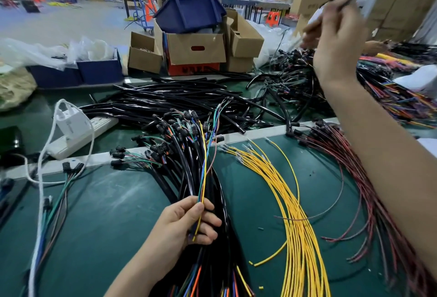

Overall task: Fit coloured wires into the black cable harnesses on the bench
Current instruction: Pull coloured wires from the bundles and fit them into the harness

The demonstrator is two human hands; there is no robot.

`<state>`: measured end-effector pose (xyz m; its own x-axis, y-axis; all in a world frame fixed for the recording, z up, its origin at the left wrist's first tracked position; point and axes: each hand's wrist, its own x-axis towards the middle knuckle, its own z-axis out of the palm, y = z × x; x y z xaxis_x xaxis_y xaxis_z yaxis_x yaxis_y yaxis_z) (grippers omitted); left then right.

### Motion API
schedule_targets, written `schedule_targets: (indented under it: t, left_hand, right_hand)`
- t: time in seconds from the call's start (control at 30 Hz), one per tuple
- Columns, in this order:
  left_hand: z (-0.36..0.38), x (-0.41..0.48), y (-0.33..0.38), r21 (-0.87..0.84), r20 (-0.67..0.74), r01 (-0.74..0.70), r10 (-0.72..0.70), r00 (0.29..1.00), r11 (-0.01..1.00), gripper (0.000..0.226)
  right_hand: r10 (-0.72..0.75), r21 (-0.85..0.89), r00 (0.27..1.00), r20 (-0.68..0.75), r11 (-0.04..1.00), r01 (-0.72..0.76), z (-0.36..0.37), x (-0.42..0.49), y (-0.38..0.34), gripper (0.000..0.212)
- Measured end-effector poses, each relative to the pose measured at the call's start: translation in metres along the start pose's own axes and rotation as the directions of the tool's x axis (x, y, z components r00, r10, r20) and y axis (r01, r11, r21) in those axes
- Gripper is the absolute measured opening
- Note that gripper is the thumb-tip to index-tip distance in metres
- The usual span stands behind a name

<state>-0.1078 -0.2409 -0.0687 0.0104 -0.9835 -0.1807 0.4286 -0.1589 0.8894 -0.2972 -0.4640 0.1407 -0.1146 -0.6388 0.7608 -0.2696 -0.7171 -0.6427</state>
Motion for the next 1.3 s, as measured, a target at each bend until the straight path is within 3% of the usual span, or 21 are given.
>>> schedule_targets:
  t: [0.07,0.13,0.17,0.23,0.27,0.3,0.37,0.43,0.57,0.7,0.97,1.3]
  left_hand:
    - [0.000,-0.001,0.000,-0.013,0.000,0.009,-0.009,1.000,1.000,0.022]
    - [0.002,0.000,0.001,-0.031,0.001,0.016,-0.016,1.000,0.999,0.023]
    - [0.002,0.000,0.002,-0.036,0.001,0.020,-0.020,1.000,0.999,0.023]
    - [0.003,0.000,0.004,-0.039,0.002,0.037,-0.037,0.999,0.999,0.023]
    - [0.002,-0.001,0.005,-0.043,0.003,0.048,-0.048,0.999,0.998,0.022]
    - [0.002,-0.001,0.006,-0.055,0.006,0.059,-0.059,0.998,0.997,0.021]
    - [0.001,-0.002,0.008,-0.088,0.021,0.078,-0.076,0.997,0.993,0.019]
    - [0.001,-0.002,0.008,-0.093,0.031,0.091,-0.088,0.996,0.992,0.020]
    - [0.001,-0.001,0.007,-0.085,0.013,0.104,-0.104,0.995,0.991,0.030]
    - [-0.004,0.000,0.008,-0.151,0.015,0.137,-0.136,0.991,0.979,0.031]
    - [-0.007,0.002,0.009,-0.244,0.060,0.195,-0.186,0.981,0.950,0.032]
    - [0.000,-0.002,0.010,-0.213,0.031,0.189,-0.186,0.982,0.959,0.034]
  right_hand:
    - [0.187,0.423,0.981,-0.048,0.894,-0.149,0.006,-0.001,-0.023,0.026]
    - [0.370,0.704,0.923,0.109,0.627,-0.335,0.014,-0.012,-0.038,0.025]
    - [0.438,0.744,0.865,0.244,0.488,-0.456,0.018,-0.019,-0.042,0.025]
    - [0.464,0.637,0.685,0.561,0.288,-0.716,0.029,-0.040,-0.043,0.030]
    - [0.446,0.502,0.560,0.698,0.253,-0.827,0.036,-0.054,-0.041,0.032]
    - [0.430,0.332,0.423,0.797,0.274,-0.903,0.043,-0.071,-0.036,0.032]
    - [0.437,0.001,0.193,0.879,0.403,-0.915,0.056,-0.108,-0.022,0.029]
    - [0.460,-0.155,0.095,0.883,0.475,-0.866,0.066,-0.139,-0.005,0.026]
    - [0.471,-0.154,0.117,0.874,0.497,-0.854,0.073,-0.154,0.013,0.024]
    - [0.428,-0.155,0.168,0.888,0.623,-0.767,0.072,-0.142,0.019,0.021]
    - [0.369,-0.151,0.169,0.914,0.696,-0.702,0.069,-0.136,0.030,0.018]
    - [0.455,-0.054,0.348,0.819,0.667,-0.743,0.085,-0.122,0.050,0.026]
